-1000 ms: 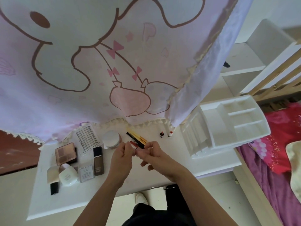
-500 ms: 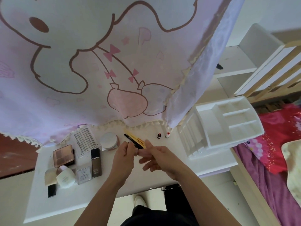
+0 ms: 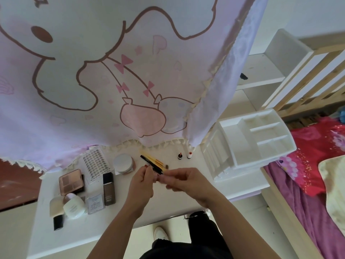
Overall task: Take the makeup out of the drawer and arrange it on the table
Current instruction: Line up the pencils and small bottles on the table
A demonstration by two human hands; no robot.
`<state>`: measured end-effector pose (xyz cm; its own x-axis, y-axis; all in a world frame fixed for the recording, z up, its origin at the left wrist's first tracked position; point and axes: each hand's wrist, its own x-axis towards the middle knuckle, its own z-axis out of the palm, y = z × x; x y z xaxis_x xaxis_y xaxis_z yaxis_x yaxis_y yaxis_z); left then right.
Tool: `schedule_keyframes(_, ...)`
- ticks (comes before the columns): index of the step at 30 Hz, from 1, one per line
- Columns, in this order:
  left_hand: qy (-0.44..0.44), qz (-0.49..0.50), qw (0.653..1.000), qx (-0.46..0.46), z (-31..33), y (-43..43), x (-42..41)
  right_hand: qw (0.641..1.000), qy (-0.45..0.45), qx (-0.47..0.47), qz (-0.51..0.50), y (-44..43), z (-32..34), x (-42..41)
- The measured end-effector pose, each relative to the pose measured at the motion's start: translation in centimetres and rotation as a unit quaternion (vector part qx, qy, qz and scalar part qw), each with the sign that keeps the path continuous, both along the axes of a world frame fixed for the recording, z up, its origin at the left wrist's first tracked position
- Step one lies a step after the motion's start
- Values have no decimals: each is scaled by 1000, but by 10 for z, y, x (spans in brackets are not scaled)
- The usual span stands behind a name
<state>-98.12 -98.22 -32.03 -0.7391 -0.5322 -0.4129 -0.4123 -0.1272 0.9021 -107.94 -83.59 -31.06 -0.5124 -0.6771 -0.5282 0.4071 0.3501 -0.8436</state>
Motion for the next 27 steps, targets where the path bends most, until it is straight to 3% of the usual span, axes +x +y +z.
schedule_keyframes(3, 2, 1, 1000, 1, 3, -1, 2, 999, 22, -24, 13, 2, -2, -3)
schedule_keyframes(7, 18, -8, 1000, -10, 6, 0, 3, 999, -17, 7, 37, -3, 10, 1)
schedule_keyframes(12, 20, -14, 1000, -9, 7, 1, 6, 998, 33, 16, 44, 2, 14, 0)
schedule_keyframes(21, 29, 38, 997, 68, 3, -15, 17, 999, 2, -21, -43, 43, 7, -11)
schedule_keyframes(27, 76, 56, 972, 217, 2, -7, 18, 983, -92, -79, -134, 47, -5, 3)
